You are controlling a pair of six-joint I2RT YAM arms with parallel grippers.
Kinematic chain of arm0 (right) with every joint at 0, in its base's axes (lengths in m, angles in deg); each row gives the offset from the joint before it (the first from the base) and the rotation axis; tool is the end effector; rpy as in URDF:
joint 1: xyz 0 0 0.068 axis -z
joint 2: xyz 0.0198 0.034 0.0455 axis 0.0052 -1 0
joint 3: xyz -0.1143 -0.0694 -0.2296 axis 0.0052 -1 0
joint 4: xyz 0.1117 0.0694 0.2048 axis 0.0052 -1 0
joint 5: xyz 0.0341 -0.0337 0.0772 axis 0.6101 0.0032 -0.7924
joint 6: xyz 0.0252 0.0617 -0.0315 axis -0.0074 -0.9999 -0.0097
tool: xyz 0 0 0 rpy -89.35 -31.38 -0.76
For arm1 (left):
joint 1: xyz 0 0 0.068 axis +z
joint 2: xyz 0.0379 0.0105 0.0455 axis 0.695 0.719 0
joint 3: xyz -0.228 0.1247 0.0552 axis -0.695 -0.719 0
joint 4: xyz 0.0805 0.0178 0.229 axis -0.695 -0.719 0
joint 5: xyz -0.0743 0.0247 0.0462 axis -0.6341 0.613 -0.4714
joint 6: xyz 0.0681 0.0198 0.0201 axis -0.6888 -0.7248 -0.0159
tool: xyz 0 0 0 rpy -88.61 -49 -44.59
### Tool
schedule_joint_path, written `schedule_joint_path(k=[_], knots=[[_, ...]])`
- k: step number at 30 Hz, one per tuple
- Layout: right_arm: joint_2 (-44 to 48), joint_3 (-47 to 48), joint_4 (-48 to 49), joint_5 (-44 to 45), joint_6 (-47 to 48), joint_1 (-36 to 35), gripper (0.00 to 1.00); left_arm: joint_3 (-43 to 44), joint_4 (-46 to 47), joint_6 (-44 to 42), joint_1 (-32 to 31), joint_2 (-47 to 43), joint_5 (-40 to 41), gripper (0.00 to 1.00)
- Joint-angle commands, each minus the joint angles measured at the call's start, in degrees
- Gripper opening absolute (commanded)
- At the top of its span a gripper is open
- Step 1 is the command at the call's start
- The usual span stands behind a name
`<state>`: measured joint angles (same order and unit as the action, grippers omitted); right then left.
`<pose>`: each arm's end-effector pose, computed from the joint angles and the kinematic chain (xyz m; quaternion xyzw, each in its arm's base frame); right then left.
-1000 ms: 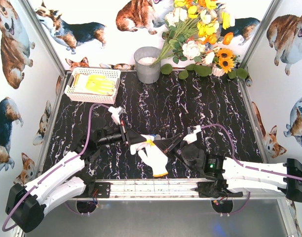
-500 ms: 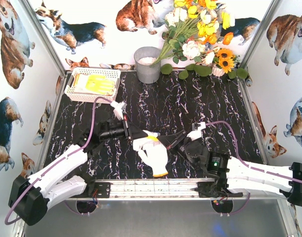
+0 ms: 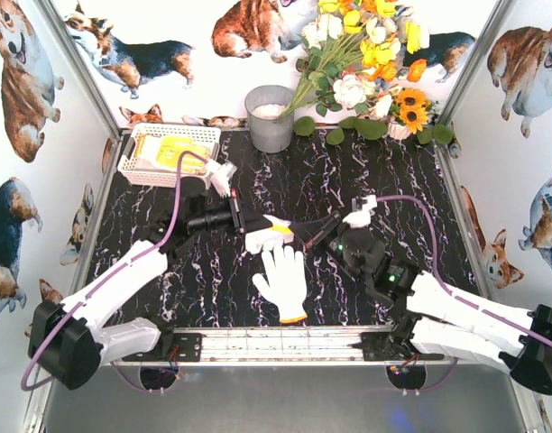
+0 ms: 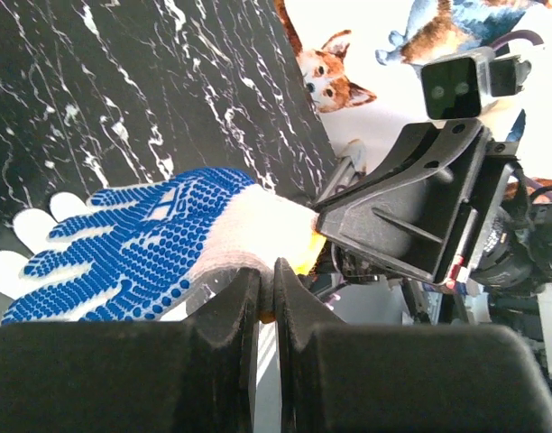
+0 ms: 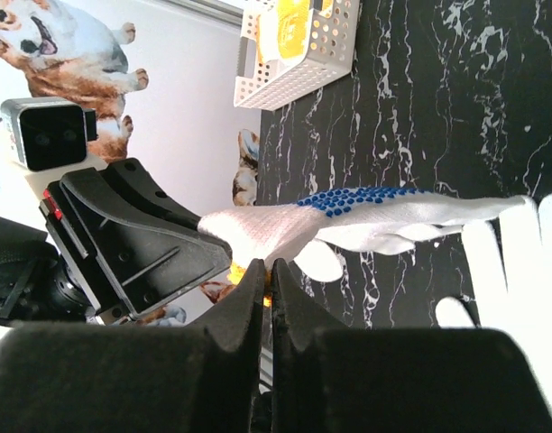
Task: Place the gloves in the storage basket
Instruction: Pair the glove with the glove.
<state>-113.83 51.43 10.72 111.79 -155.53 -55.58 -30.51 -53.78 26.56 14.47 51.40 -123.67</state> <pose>0.1411 0.1659 0.2748 0.2266 0.7490 0.4726 0.4054 0.2077 -0.1582 0.2933 0.0544 0.7881 -0.5394 0.2916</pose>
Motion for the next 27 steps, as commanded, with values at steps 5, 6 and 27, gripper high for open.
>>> schedule_joint_path(k=[5, 6, 27], knots=[[-6.8, 7.3, 3.7, -14.2, 6.8, 9.4, 0.0, 8.3, -5.6, -10.8, 1.8, 5.6, 3.9, 0.0], [-7.6, 7.9, 3.9, -15.1, 7.5, 10.3, 0.0, 8.9, -5.8, -11.6, 2.0, 6.4, 4.0, 0.0], [-8.5, -0.6, 0.2, -23.7, 8.4, 13.2, 0.0, -8.4, 5.4, -11.2, 0.4, 10.7, 1.0, 0.0]])
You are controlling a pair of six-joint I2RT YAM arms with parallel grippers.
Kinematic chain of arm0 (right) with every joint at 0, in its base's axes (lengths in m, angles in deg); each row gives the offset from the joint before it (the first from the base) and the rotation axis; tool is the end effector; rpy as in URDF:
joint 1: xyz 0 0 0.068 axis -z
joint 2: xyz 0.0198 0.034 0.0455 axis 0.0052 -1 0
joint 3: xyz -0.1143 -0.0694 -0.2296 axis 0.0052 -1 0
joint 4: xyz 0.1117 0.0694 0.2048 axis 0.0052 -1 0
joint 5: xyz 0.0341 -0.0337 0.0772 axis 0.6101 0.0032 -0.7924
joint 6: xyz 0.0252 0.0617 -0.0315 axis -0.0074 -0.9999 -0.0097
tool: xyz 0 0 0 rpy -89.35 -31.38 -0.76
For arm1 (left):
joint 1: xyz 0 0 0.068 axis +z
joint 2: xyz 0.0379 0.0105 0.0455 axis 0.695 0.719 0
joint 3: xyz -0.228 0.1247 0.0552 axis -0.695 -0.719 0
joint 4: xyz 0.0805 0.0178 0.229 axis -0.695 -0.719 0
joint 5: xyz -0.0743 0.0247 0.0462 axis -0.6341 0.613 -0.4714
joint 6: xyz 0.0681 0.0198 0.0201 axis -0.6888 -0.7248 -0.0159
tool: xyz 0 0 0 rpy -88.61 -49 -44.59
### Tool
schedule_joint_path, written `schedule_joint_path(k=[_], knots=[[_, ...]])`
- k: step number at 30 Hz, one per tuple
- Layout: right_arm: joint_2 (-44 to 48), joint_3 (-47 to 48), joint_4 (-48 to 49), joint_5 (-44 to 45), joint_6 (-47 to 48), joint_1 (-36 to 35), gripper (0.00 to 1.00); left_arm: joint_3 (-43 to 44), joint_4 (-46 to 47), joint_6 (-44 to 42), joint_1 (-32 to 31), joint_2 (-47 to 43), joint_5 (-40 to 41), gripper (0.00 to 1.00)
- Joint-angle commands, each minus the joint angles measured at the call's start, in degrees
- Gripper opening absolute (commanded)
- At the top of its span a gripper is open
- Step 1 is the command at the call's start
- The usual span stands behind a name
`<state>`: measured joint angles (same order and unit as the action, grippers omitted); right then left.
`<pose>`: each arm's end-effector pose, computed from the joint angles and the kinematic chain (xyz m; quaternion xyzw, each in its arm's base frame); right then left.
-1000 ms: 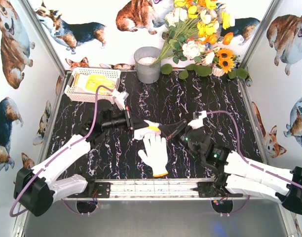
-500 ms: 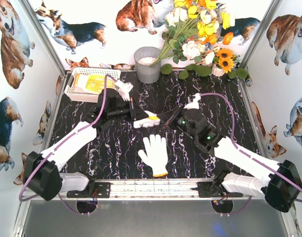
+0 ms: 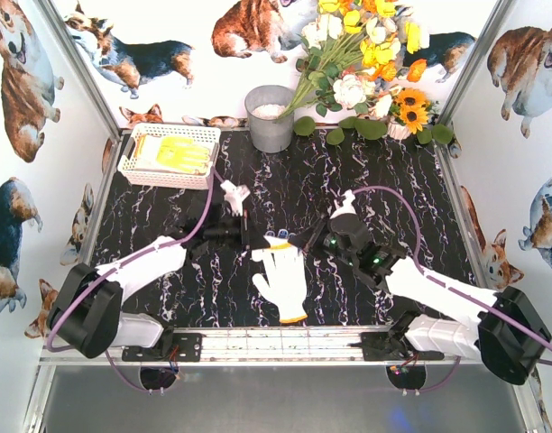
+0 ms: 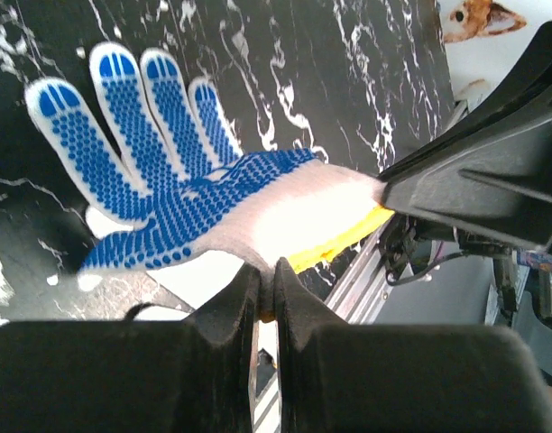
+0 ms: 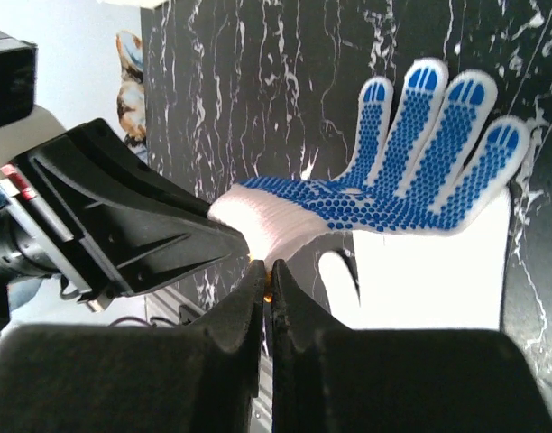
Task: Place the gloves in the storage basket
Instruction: Pair the glove with the glove.
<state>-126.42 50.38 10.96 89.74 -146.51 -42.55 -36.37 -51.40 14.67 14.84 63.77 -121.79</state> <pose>0.1832 0.1690 0.2201 0.1504 0.8415 0.4103 0.3177 0.2291 -0.1663 0.2083 0.0868 0.8508 -0.4536 0.2508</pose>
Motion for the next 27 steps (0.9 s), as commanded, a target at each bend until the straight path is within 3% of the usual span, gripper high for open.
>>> schedule_joint_path(k=[1, 20, 27], knots=[[4.3, 0.4, -0.8, -2.1, -0.8, 0.1, 0.0, -3.4, 3.0, 0.9, 0.0, -2.2, -1.1, 0.0], [9.6, -5.0, -8.5, 2.6, -6.5, -6.8, 0.0, -13.4, 3.9, 7.2, -3.1, -9.5, -8.7, 0.0], [13.5, -5.9, -13.0, 3.6, -8.0, -8.8, 0.0, -15.2, 3.2, 8.2, -7.0, -10.4, -7.3, 0.0]])
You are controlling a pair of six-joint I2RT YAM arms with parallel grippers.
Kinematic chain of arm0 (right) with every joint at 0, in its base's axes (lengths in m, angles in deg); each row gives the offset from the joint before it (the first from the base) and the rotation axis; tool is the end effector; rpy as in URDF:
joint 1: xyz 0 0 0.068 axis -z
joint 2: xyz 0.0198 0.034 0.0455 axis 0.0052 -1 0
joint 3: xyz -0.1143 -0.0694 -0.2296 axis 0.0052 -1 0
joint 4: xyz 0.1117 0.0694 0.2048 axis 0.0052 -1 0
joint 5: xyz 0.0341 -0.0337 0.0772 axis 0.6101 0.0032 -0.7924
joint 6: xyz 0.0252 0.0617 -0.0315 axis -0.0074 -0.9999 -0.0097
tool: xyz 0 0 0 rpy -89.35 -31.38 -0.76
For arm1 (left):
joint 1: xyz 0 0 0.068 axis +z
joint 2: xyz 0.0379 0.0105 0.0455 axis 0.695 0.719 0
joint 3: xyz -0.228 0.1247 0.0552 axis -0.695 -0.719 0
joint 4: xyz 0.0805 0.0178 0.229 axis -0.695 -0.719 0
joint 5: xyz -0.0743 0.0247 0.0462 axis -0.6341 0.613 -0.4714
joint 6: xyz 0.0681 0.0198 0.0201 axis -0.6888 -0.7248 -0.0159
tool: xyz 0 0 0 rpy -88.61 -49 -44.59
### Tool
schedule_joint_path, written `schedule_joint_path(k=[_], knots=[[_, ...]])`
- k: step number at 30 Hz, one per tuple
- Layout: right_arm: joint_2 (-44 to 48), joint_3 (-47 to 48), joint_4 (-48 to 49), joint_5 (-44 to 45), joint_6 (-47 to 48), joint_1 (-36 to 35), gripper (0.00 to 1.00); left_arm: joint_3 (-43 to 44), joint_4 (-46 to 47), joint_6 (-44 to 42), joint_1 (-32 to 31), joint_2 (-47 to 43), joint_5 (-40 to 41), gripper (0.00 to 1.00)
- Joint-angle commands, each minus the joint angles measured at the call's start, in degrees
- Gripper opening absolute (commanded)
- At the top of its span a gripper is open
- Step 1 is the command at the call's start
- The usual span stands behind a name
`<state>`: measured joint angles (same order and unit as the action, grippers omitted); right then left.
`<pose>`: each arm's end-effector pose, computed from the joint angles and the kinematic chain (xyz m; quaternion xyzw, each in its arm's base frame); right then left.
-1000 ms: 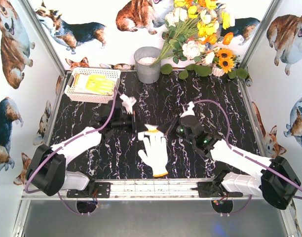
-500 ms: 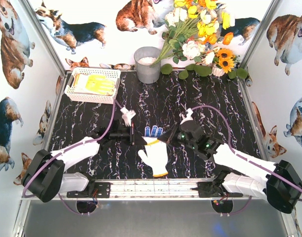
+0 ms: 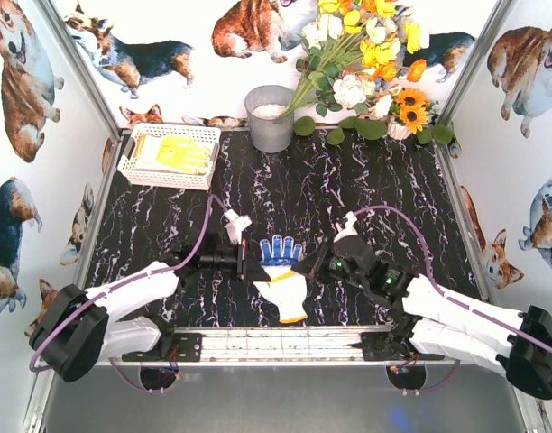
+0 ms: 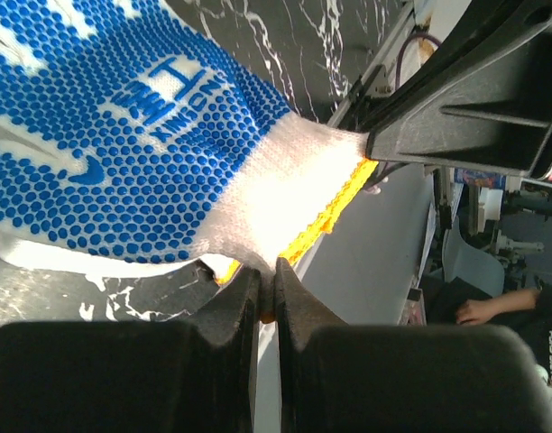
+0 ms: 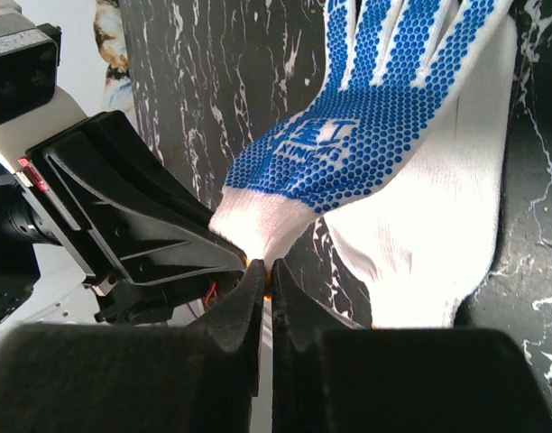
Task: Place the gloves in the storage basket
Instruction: Pair the glove with the glove.
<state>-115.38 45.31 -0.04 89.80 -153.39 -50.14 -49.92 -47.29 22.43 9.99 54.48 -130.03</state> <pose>0.1322 0.1589 0.2071 0.1489 0.8641 0.4138 0.2450 0.1680 -0.1624 0.1819 0.0986 0.8359 -0.5180 0.1526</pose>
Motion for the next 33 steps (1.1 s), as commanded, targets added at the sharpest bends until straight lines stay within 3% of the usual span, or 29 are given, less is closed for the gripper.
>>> schedule_joint_path(k=[1, 12, 33], knots=[[2.9, -1.2, -2.5, 4.0, -1.7, -1.8, 0.0, -1.8, -0.9, 0.7, -3.1, -1.3, 1.6, 0.0], [5.4, -4.5, -4.2, 7.4, -5.1, -5.6, 0.0, -4.7, 1.6, 4.0, -9.8, -1.2, 6.6, 0.0], [9.2, -6.7, -9.9, 14.8, -10.8, -13.1, 0.0, -7.9, 9.4, 8.2, -15.7, 2.9, 8.2, 0.0]])
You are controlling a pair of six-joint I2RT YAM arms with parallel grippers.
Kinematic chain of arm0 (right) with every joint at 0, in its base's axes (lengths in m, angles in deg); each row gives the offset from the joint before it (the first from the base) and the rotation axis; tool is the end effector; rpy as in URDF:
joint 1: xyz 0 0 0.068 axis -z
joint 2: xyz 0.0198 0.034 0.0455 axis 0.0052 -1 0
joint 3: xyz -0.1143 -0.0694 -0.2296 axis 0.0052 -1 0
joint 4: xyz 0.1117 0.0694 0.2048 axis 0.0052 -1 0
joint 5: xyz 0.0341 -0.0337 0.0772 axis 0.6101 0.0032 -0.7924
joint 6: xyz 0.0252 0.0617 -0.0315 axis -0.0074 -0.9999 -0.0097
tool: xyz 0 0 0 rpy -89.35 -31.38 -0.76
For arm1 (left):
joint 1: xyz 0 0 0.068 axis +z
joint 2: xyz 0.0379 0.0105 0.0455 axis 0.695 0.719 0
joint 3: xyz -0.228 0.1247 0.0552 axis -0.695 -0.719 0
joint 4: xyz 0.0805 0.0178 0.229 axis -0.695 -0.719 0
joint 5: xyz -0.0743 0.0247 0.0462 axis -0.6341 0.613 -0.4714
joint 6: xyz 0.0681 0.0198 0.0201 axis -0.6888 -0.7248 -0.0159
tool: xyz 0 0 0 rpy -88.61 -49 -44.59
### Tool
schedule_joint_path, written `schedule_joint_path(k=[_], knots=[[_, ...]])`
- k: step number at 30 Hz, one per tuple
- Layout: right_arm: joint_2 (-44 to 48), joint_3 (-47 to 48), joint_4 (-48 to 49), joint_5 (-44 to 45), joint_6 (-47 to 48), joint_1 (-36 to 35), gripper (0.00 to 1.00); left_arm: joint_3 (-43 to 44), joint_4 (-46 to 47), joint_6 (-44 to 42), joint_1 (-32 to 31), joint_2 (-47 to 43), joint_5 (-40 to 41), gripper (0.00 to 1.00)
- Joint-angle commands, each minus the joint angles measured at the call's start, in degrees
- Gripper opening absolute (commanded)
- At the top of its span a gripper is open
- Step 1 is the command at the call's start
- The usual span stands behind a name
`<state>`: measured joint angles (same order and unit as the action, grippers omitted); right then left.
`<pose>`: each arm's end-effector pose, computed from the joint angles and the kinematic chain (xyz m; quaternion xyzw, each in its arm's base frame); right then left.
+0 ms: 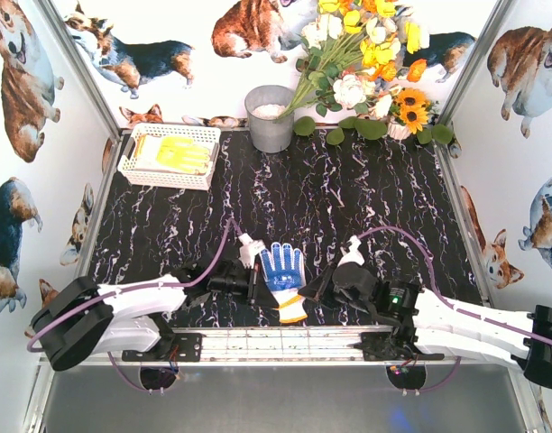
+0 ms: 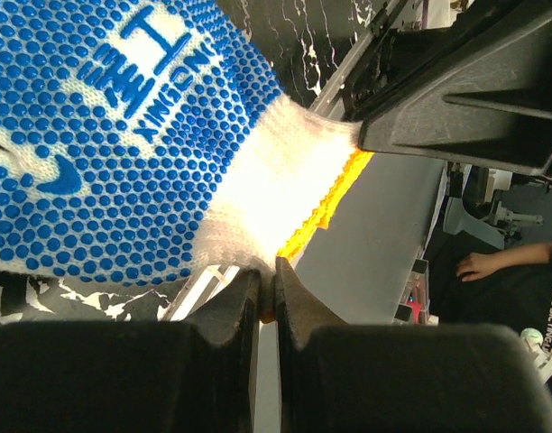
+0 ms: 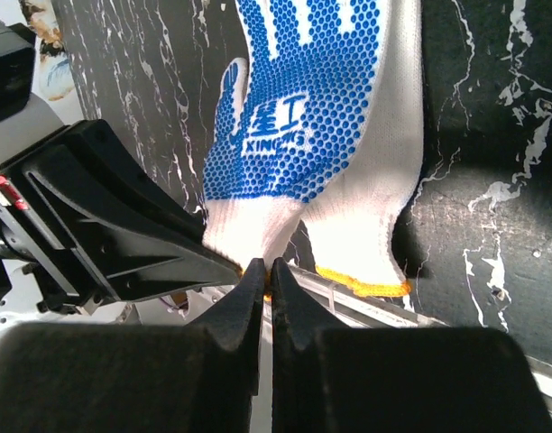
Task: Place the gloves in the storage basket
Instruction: Pair the glove with the glove.
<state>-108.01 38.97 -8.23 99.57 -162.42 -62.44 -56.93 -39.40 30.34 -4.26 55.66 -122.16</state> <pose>0.0887 0.1477 0.1762 0.1631 0.8873 0.3722 0.2181 0.1227 -0.1884 0.1516 0.1127 0.8488 -0.5070 0.0989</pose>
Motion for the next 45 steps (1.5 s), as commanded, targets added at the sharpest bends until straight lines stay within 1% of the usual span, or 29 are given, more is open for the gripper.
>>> schedule_joint_path(k=[1, 5, 12, 23, 35, 38, 40, 45], knots=[[2.0, -0.6, -1.9, 5.3, -2.1, -1.2, 0.0, -1.0, 1.9, 0.5, -1.8, 2.2, 0.5, 0.0], [2.4, -1.2, -3.0, 6.6, -3.6, -2.7, 0.0, -1.1, 3.1, 1.1, -2.6, 3.4, 1.3, 0.0], [1.8, -2.3, -3.4, 6.6, -4.6, -3.0, 0.0, -1.1, 3.7, 1.2, -3.6, 5.5, 1.7, 0.0], [-1.6, -3.3, -2.3, 6.2, -5.7, -3.9, 0.0, -2.2, 5.4, 1.8, -4.4, 8.1, 2.2, 0.0], [-4.7, -4.4, -2.3, 6.6, -6.8, -4.7, 0.0, -2.5, 9.0, 2.3, -5.3, 12.9, 1.6, 0.04], [-5.8, -4.6, -2.1, 6.5, -7.1, -4.8, 0.0, -2.6, 9.1, 2.1, -5.3, 13.3, 2.0, 0.06], [-6.7, -4.4, -2.0, 6.4, -7.0, -4.8, 0.0, -2.7, 9.0, 2.1, -5.2, 13.5, 2.4, 0.1], [-7.8, -4.1, -1.6, 6.3, -6.7, -4.7, 0.0, -2.5, 6.9, 1.7, -5.3, 13.4, 3.5, 0.27]])
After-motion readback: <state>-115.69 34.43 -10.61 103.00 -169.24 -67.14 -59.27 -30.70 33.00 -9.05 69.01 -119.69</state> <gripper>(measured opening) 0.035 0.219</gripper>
